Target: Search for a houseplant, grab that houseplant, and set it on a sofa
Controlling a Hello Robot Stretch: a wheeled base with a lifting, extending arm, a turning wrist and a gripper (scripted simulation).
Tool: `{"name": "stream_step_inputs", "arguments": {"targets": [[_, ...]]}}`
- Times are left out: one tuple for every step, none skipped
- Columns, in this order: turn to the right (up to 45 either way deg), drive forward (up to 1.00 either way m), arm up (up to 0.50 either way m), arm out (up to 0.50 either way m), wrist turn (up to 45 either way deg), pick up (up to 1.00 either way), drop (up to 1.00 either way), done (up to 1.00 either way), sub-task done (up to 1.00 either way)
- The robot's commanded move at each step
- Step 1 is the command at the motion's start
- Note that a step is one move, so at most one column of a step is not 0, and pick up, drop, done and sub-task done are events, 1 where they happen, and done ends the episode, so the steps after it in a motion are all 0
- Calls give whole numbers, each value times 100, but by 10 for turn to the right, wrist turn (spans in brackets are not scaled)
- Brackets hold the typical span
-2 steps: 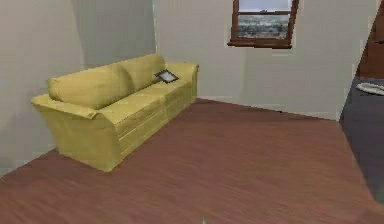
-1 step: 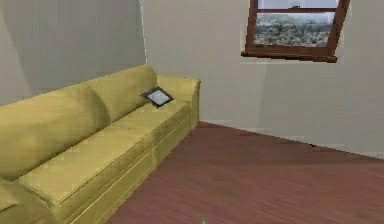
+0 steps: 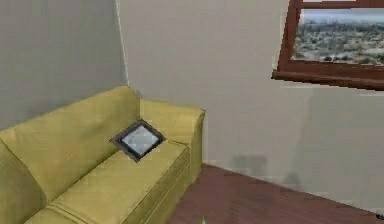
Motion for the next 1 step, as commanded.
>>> {"name": "stream_step_inputs", "arguments": {"targets": [[0, 60, 0, 0, 0, 0, 0, 0, 0]]}}
